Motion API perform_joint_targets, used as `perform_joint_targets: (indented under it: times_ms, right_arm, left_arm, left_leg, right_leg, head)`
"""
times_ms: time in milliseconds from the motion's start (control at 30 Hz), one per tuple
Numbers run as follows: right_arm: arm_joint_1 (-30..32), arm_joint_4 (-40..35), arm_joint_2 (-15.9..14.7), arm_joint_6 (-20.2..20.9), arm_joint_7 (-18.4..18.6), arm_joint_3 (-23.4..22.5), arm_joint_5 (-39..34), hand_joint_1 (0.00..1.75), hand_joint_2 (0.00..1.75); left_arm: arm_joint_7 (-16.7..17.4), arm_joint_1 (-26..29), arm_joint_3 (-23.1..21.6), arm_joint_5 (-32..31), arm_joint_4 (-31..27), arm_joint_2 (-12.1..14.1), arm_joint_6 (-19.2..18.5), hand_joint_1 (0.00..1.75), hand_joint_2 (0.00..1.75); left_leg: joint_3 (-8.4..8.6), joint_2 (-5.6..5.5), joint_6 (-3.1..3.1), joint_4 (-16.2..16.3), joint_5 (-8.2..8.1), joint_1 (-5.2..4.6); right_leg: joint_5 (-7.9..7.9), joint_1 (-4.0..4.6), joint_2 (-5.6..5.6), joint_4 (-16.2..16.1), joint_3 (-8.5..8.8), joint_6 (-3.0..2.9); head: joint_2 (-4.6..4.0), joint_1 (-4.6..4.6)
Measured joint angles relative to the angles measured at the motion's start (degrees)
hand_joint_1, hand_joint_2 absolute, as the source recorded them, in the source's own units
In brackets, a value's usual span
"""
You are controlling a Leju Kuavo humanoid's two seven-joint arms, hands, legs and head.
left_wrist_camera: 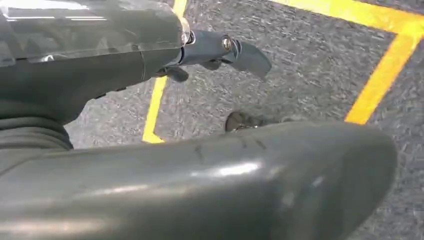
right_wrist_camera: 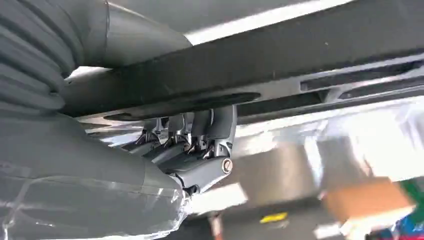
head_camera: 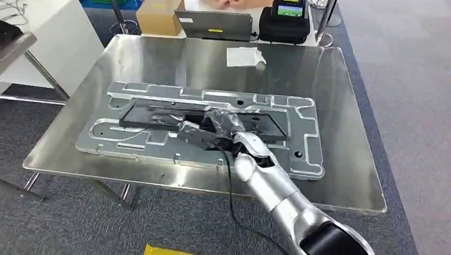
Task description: Take the parts from the cabinet and place them on the table.
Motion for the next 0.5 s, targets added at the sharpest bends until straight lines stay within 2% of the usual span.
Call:
perform_joint_targets:
  times_ms: [33, 67, 100, 133, 200, 233, 267, 300, 367, 400, 433, 467, 500]
  right_arm:
    - [-0.6, 1.05, 0.64, 0.09, -0.04, 0.46, 0.0, 1.75, 1.75]
    - [-1.34, 2.02, 1.2, 0.54, -0.44, 0.87, -0.21, 1.75, 1.75]
    - [-1.76, 2.98, 1.91, 1.12, -0.7, 1.36, -1.01, 1.75, 1.75]
    - [-2.25, 3.97, 2.92, 1.53, -0.66, 2.28, -2.32, 1.75, 1.75]
    - [-2.69, 5.38, 4.11, 1.92, 0.04, 5.37, -4.87, 1.75, 1.75]
    - [-2.84, 5.93, 4.33, 2.1, 0.5, 6.81, -6.28, 1.75, 1.75]
    - [-3.15, 6.68, 4.44, 2.21, 0.94, 8.4, -7.81, 0.0, 1.75]
    - [-3.74, 7.35, 4.51, 2.19, 1.33, 10.39, -9.8, 0.0, 1.75]
    - [-4.24, 8.45, 5.12, 1.92, 1.75, 13.41, -13.38, 0.0, 1.75]
    - [-4.24, 8.9, 5.49, 1.88, 1.81, 14.54, -14.45, 0.0, 1.75]
    - [-4.28, 9.4, 5.9, 1.68, 1.94, 15.62, -15.47, 0.0, 1.75]
    - [-4.29, 10.03, 6.1, 1.38, 2.18, 16.24, -16.43, 0.0, 1.75]
    - [-4.34, 10.63, 6.3, 1.09, 2.25, 16.72, -17.12, 0.0, 1.75]
  left_arm:
    - [0.04, 0.02, 0.0, 0.09, 0.0, 0.0, 0.07, 0.0, 0.0]
    - [0.11, 0.13, 0.04, 0.42, 0.0, -0.19, 0.28, 0.0, 0.0]
    - [0.17, 0.19, 0.15, 0.55, 0.0, -0.2, 0.77, 0.0, 0.0]
    - [0.22, 0.07, 0.37, 0.72, 0.0, -0.24, 1.29, 0.0, 0.0]
    - [0.31, -0.18, 0.74, 1.09, 0.0, -0.35, 1.81, 0.0, 0.0]
    - [0.31, -0.35, 1.01, 1.34, 0.0, -0.44, 2.04, 0.0, 0.0]
    - [0.31, -0.37, 1.38, 1.62, 0.0, -0.57, 2.34, 0.0, 1.75]
    - [0.31, -0.36, 1.61, 1.75, 0.0, -0.72, 2.73, 0.0, 1.75]
    - [0.72, -0.32, 2.03, 2.01, 0.0, -0.94, 3.46, 0.0, 1.75]
    - [0.92, -0.34, 2.27, 2.06, 0.0, -1.03, 3.67, 0.0, 1.75]
    - [1.42, -0.51, 2.51, 2.03, 0.0, -1.07, 3.83, 0.0, 0.0]
    - [1.83, -0.61, 2.73, 2.03, 0.0, -1.07, 3.87, 0.0, 0.0]
    - [2.17, -0.71, 2.82, 2.08, 0.0, -1.07, 3.85, 0.0, 0.0]
  left_leg:
    - [0.18, -0.06, 0.06, -0.12, -0.01, 0.01]
    - [1.05, 0.18, 0.08, -1.33, 0.39, 1.02]
    - [1.54, 0.4, -0.03, -1.97, 0.5, 1.04]
    - [1.6, 0.76, 0.11, -2.05, 0.52, 1.17]
    - [1.57, 0.91, 0.13, -2.05, 0.44, 1.21]
    - [1.57, 0.88, 0.1, -2.02, 0.39, 1.32]
    - [1.61, 0.75, 0.02, -1.95, 0.33, 1.49]
    - [1.68, 0.67, -0.18, -1.81, 0.21, 1.69]
    - [1.69, 0.58, -0.76, -1.24, -0.11, 2.06]
    - [1.5, 0.57, -1.13, -0.76, -0.33, 2.07]
    - [1.01, 0.43, -1.66, -0.03, -0.62, 1.69]
    - [0.84, 0.32, -2.04, -0.09, -0.48, 1.69]
    - [0.8, 0.25, -2.41, -0.17, -0.35, 1.92]
  right_leg:
    - [0.02, 0.07, 0.01, -0.28, 0.32, 0.1]
    - [-0.31, 0.69, 0.06, -0.41, 0.46, 0.44]
    - [-1.24, 0.58, -0.31, 0.76, 0.26, 0.9]
    - [-3.16, 0.38, -0.37, 3.83, -1.31, 1.15]
    - [-7.32, -0.38, -0.5, 13.24, -6.05, 1.88]
    - [-8.26, -0.8, -0.55, 16.99, -8.12, 2.25]
    - [-7.62, -1.08, -0.61, 17.9, -8.82, 2.55]
    - [-5.61, -1.37, -0.68, 15.76, -8.07, 2.87]
    - [-0.25, -1.91, -0.85, 5.88, -3.47, 3.26]
    - [1.32, -2.14, -0.85, 1.32, -1.19, 3.33]
    - [0.64, -1.72, -0.69, 0.47, -1.09, 2.9]
    - [0.79, -1.8, -0.63, 0.62, -1.39, 2.39]
    - [0.77, -1.52, -0.68, 0.71, -1.56, 2.06]
  head:
    - [0.0, -0.02]
    - [0.0, -0.02]
    - [-0.02, 0.02]
    - [0.0, 0.0]
    - [0.0, 0.02]
    - [0.0, 0.02]
    - [0.0, 0.02]
    - [0.0, 0.02]
    - [0.0, 0.02]
    - [0.0, 0.02]
    - [0.0, 0.0]
    - [0.0, 0.02]
    - [0.0, 0.02]
